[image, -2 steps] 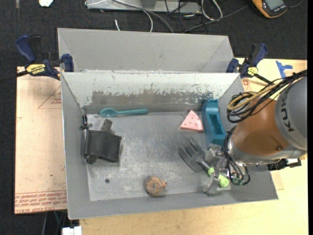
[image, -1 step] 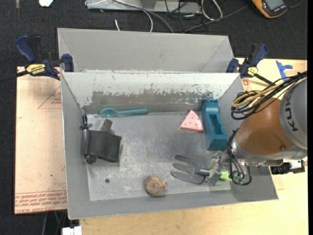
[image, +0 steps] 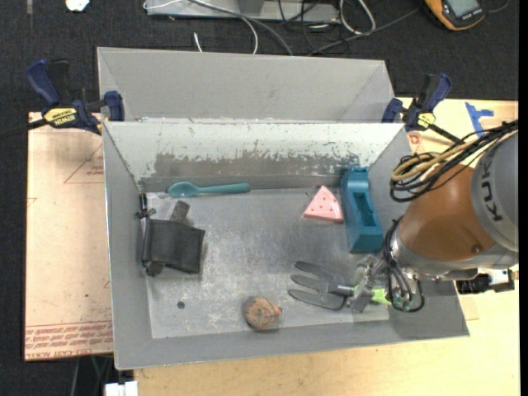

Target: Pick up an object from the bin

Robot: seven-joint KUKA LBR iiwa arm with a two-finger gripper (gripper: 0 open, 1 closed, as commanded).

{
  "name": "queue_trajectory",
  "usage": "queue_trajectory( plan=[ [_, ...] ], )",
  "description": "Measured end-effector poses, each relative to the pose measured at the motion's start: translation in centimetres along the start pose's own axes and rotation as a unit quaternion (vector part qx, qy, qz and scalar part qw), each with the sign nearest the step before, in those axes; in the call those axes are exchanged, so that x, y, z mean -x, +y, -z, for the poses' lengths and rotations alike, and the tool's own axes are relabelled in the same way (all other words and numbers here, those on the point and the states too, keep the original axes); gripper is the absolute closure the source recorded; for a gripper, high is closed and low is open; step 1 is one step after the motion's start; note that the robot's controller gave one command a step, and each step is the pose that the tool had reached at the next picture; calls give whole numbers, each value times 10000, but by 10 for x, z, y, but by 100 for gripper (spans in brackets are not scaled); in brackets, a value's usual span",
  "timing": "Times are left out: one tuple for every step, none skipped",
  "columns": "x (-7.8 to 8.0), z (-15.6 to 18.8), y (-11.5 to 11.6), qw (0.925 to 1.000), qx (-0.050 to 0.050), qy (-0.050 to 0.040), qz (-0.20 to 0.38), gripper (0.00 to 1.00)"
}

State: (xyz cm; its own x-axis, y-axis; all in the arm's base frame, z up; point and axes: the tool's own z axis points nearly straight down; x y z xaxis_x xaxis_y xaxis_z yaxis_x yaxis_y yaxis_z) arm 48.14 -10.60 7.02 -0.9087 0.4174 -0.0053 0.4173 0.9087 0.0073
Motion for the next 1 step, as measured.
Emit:
queue_trajectory(
  plan=[
    [-2, 44, 0, 10000, -4, 39, 5, 100]
  ],
)
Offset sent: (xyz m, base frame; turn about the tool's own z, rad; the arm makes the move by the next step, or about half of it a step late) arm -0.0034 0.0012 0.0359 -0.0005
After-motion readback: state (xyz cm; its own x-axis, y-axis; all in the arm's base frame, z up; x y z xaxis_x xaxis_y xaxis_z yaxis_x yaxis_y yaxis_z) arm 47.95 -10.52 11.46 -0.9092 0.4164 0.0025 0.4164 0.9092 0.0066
